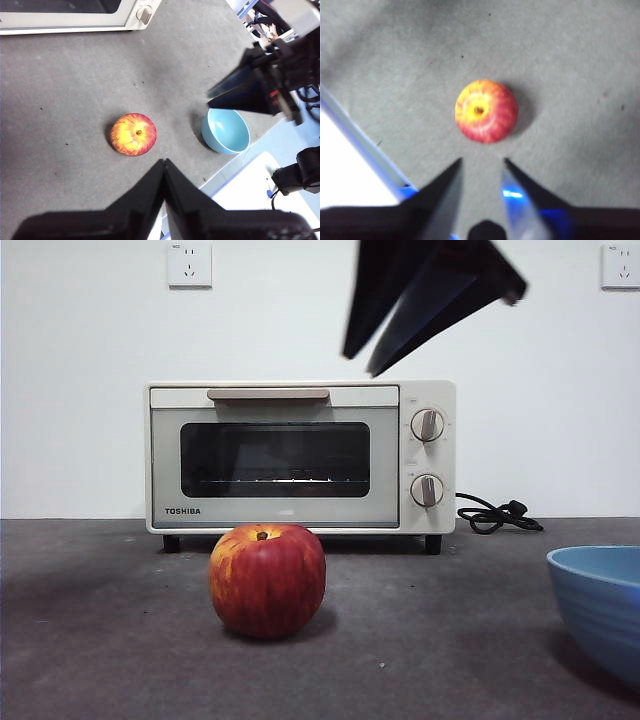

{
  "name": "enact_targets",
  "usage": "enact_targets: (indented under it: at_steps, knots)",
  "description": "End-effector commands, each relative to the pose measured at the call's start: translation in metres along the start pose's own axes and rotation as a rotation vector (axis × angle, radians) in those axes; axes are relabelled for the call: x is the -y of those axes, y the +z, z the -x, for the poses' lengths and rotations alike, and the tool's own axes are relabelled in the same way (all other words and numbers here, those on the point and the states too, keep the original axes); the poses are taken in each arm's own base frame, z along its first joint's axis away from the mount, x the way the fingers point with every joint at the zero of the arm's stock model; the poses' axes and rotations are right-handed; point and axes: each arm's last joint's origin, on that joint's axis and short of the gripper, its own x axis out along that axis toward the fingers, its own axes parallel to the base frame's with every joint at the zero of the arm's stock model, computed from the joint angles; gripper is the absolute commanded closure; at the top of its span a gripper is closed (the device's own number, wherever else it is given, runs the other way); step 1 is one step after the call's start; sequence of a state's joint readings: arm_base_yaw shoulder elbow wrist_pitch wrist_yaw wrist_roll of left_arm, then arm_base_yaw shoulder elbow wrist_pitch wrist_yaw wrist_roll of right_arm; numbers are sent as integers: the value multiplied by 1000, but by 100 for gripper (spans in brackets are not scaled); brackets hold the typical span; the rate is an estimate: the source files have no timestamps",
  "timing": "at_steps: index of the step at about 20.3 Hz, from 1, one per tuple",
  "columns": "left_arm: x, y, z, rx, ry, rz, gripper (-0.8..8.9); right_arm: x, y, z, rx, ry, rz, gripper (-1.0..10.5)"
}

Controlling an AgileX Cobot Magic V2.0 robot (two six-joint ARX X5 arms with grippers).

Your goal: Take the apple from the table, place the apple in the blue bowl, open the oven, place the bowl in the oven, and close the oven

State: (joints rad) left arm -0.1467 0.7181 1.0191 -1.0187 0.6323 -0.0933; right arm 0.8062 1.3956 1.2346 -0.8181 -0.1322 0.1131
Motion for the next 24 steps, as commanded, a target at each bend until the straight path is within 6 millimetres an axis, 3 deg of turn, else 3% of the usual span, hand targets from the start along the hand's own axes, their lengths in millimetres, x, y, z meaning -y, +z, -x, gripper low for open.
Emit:
enact_targets:
  at_steps: [1,4,6,18,24]
  knots:
    - [0,1,-1,-3,-6,-20,819,-5,13,-7,0,-17,37,540]
    - [-1,1,-2,-9,-6,-15,819,-8,27,-15,3,-29,71,188]
    - [-1,1,-2,-14,-5,-17,819,-8,33,-22,-6,-45,93,72]
    - [-2,1,-4,-28,-4,-28,819,-16,33,-102,-151,-104,132,58]
    - [-2,1,-4,-29,-4,-28,819,-12,22,-145,-264,-104,128,61]
